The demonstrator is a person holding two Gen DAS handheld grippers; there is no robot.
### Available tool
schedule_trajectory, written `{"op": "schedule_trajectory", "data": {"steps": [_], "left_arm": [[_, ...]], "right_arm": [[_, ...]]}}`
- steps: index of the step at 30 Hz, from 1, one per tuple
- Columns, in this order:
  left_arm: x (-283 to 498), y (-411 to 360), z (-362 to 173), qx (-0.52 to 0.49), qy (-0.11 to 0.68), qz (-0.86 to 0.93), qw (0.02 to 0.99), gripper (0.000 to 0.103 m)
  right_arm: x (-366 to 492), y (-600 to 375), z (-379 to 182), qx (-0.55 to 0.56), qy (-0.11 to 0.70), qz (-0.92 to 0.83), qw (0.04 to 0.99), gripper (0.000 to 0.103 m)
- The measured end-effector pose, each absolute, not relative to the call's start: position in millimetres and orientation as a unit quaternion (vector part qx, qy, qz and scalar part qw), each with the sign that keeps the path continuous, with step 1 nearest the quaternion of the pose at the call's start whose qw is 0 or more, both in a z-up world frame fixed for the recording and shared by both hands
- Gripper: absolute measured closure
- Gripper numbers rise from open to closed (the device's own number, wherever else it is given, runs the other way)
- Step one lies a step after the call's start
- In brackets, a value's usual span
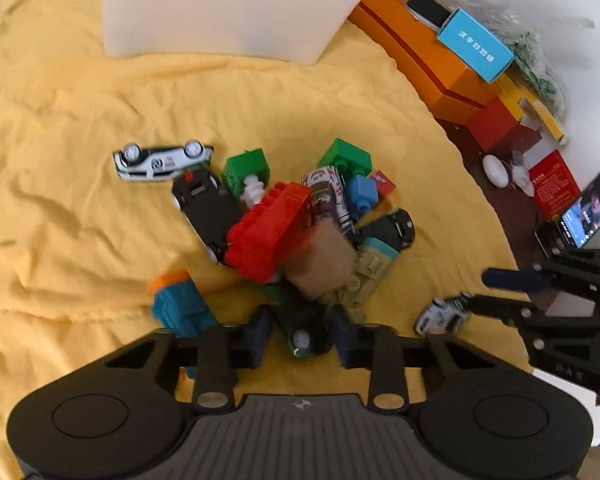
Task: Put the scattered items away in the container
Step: 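Return to the pile and grasp the white race car with the right tool, then grasp the green toy car with the left tool while the right tool holds the white car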
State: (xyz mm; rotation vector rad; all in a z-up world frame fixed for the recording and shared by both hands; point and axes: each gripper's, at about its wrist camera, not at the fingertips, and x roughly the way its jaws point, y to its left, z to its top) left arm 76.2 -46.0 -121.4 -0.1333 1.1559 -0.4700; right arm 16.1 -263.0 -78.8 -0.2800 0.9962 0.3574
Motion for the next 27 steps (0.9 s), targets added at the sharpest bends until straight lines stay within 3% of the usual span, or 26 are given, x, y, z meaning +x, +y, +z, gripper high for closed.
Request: {"op": "schedule_trajectory", "data": {"steps": [4, 11, 13, 15, 17, 22, 27], "left_arm": [[70, -49, -113, 0.019, 0.532, -0.214, 0.819, 0.082], [34, -78, -104, 0.305, 0.448, -0.197, 0.817, 0.083], [27, -85, -109, 0.305, 0.454, -0.222, 0.807, 0.072], [21, -87, -106, 0.281, 0.455, -0.244, 0.809, 0.069], [21, -82, -99, 0.235, 0.459, -0.249, 0.820, 0.060], [38, -51, -92, 0.117, 0.484, -0.244, 0.832, 0.060], [43, -51, -101, 0.129, 0.493, -0.240, 0.826, 0.060]], "right_arm": [[21, -269, -77, -0.124, 0.469, 0.162, 0.859, 0.073], [32, -278, -77, -0.097, 0.464, 0.154, 0.867, 0.072], [32, -278, -77, -0.095, 0.465, 0.156, 0.866, 0.072], [30, -277, -76, -0.098, 0.464, 0.159, 0.866, 0.072], [28, -277, -74, -0.100, 0.464, 0.160, 0.865, 0.071], [25, -276, -73, -0.101, 0.473, 0.201, 0.852, 0.070], [24, -264, -81, -0.180, 0.477, 0.265, 0.818, 0.069]]}}
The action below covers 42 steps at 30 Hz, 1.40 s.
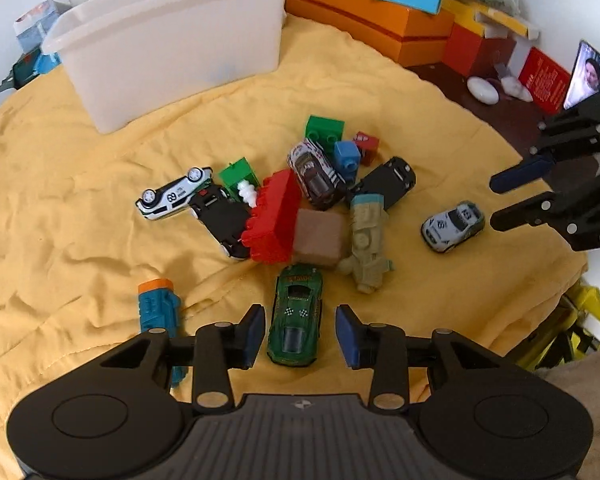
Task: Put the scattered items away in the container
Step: 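Grasp the green toy car with the left tool while the right tool holds the white car, then carry both cars over the white bin and open both tools to drop them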
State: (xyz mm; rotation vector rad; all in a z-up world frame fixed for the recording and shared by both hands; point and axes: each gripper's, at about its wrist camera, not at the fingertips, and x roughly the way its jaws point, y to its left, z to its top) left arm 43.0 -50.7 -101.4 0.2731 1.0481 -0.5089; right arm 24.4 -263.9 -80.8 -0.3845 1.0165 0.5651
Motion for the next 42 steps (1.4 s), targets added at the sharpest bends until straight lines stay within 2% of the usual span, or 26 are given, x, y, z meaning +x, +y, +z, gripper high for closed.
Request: {"op": "schedule_trajectory", "data": {"steps": [3, 5, 7, 9, 14, 19, 27, 35, 42], "left_arm": [[40, -57, -107, 0.141, 0.499, -0.247, 0.819, 0.060], [40, -59, -111, 0.145, 0.501, -0.249, 0.816, 0.060], [42, -59, -113, 0.142, 0.503, -0.250, 0.815, 0.060], [45, -55, -114, 0.132, 0.509, -0.243, 0.815, 0.069], [43, -47, -109, 0.108, 0.510, -0.232, 0.821, 0.070], [38, -39, -79, 0.091, 0.484, -0.224, 0.841, 0.070], [62, -28, -7, 0.065, 0.397, -0.209, 0.892, 0.070], [125, -23, 53, 0.108, 0.308, -0.189, 0.926, 0.070], [188, -33, 69, 0.121, 0.256, -0.167, 0.944, 0.070]], "right_arm": [[29, -259, -90, -0.218, 0.475, 0.295, 0.800, 0.063], [33, -257, -95, -0.235, 0.465, 0.316, 0.793, 0.053], [38, -255, -100, -0.243, 0.461, 0.335, 0.785, 0.052], [41, -254, -107, -0.246, 0.462, 0.353, 0.776, 0.054], [38, -254, -110, -0.227, 0.464, 0.346, 0.783, 0.070], [38, -250, -86, -0.206, 0.469, 0.322, 0.796, 0.070], [67, -242, -31, -0.194, 0.412, 0.264, 0.850, 0.070], [130, -233, 11, -0.200, 0.328, 0.231, 0.894, 0.070], [191, -222, 34, -0.165, 0.278, 0.193, 0.926, 0.070]]}}
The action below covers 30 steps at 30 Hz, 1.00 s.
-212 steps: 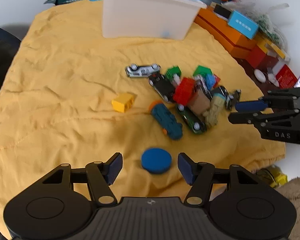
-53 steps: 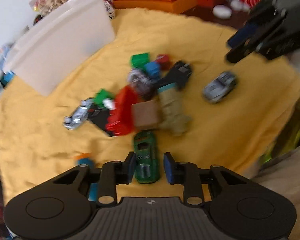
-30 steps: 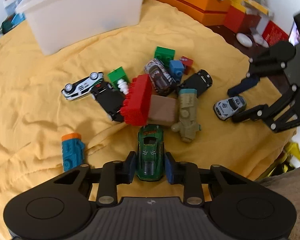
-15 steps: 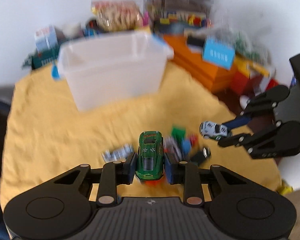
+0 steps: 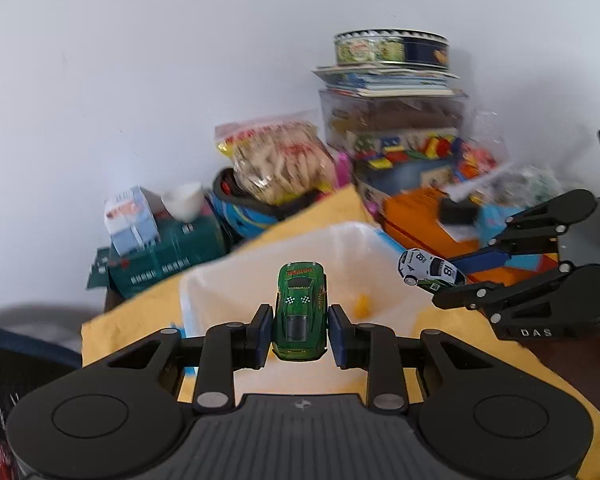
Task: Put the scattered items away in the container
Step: 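Carry both cars over the white bin and open both tools to drop them, then bring both tools back to the pile toward the black toy cars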
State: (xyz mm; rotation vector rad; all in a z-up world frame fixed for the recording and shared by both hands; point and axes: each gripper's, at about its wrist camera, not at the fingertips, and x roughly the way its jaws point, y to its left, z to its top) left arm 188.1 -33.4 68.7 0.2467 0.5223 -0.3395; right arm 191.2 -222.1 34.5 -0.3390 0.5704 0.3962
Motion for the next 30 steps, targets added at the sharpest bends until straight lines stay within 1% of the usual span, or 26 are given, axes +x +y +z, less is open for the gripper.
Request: {"op": "schedule_trajectory", "data": {"steps": [2, 5, 8, 11, 12, 13, 14, 16, 19, 21, 23, 24, 27, 28, 30], "left_arm": [[212, -37, 60, 0.128, 0.253, -0.152, 0.947, 0.070], [248, -37, 41, 0.097, 0.278, -0.150, 0.944, 0.070], [269, -39, 22, 0.091, 0.299, -0.136, 0.940, 0.069], [279, -37, 11, 0.071, 0.310, -0.126, 0.940, 0.064], [278, -35, 10, 0.066, 0.308, -0.129, 0.940, 0.062], [278, -34, 9, 0.064, 0.308, -0.132, 0.940, 0.059], [278, -34, 9, 0.066, 0.308, -0.131, 0.940, 0.059], [277, -33, 10, 0.072, 0.307, -0.128, 0.940, 0.059], [266, -27, 19, 0.062, 0.301, -0.133, 0.942, 0.059], [248, -22, 27, 0.052, 0.292, -0.136, 0.945, 0.055], [230, -18, 33, 0.046, 0.286, -0.132, 0.948, 0.043], [216, -15, 34, 0.042, 0.285, -0.132, 0.948, 0.041], [182, -8, 32, 0.031, 0.290, -0.129, 0.948, 0.041], [169, -6, 28, 0.027, 0.298, -0.130, 0.945, 0.041], [153, -5, 20, 0.022, 0.314, -0.129, 0.940, 0.041]], "right_arm": [[210, -218, 31, -0.161, 0.276, 0.183, 0.930, 0.070], [240, -216, 21, -0.138, 0.291, 0.173, 0.931, 0.070], [262, -216, 5, -0.126, 0.313, 0.162, 0.927, 0.070], [271, -215, -5, -0.120, 0.332, 0.156, 0.923, 0.069], [274, -214, -7, -0.120, 0.334, 0.156, 0.922, 0.068], [275, -213, -8, -0.121, 0.336, 0.156, 0.921, 0.064], [276, -213, -8, -0.121, 0.336, 0.155, 0.921, 0.061], [274, -214, -6, -0.116, 0.334, 0.154, 0.923, 0.060], [262, -214, 5, -0.112, 0.319, 0.157, 0.928, 0.061], [247, -213, 15, -0.114, 0.302, 0.162, 0.933, 0.060], [228, -214, 23, -0.117, 0.288, 0.165, 0.936, 0.060], [218, -214, 26, -0.117, 0.285, 0.168, 0.936, 0.060], [188, -217, 29, -0.112, 0.289, 0.174, 0.935, 0.058], [180, -218, 28, -0.110, 0.294, 0.174, 0.933, 0.056], [163, -220, 21, -0.106, 0.309, 0.174, 0.929, 0.055]]}}
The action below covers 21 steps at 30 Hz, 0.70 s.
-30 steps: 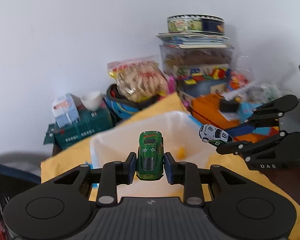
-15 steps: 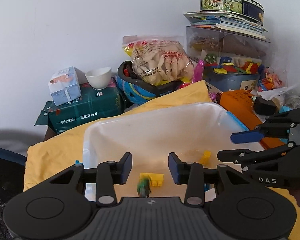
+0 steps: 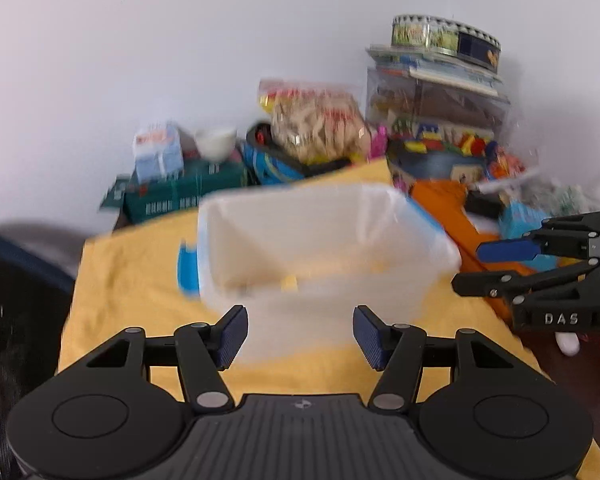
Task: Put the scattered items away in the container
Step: 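Bring both tools back to the pile toward the black toy cars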
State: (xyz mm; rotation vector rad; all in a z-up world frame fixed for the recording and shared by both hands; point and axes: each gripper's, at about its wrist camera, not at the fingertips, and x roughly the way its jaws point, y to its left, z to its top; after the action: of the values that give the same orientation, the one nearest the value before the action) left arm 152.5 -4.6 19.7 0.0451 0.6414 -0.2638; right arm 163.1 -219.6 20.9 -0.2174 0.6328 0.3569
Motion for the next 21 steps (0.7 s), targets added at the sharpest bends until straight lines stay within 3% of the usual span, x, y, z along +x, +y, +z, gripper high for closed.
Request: {"op": "schedule_trajectory", "data": {"steps": [12, 21], "left_arm": [[86, 0, -39, 0.039, 0.411, -0.156, 0.898, 0.041], [45, -15, -77, 0.060, 0.466, -0.222, 0.854, 0.041]], "right_arm": [[94, -228, -43, -0.070, 0.424, 0.143, 0.892, 0.055], [50, -210, -76, -0.071, 0.488, 0.167, 0.854, 0.069]]}}
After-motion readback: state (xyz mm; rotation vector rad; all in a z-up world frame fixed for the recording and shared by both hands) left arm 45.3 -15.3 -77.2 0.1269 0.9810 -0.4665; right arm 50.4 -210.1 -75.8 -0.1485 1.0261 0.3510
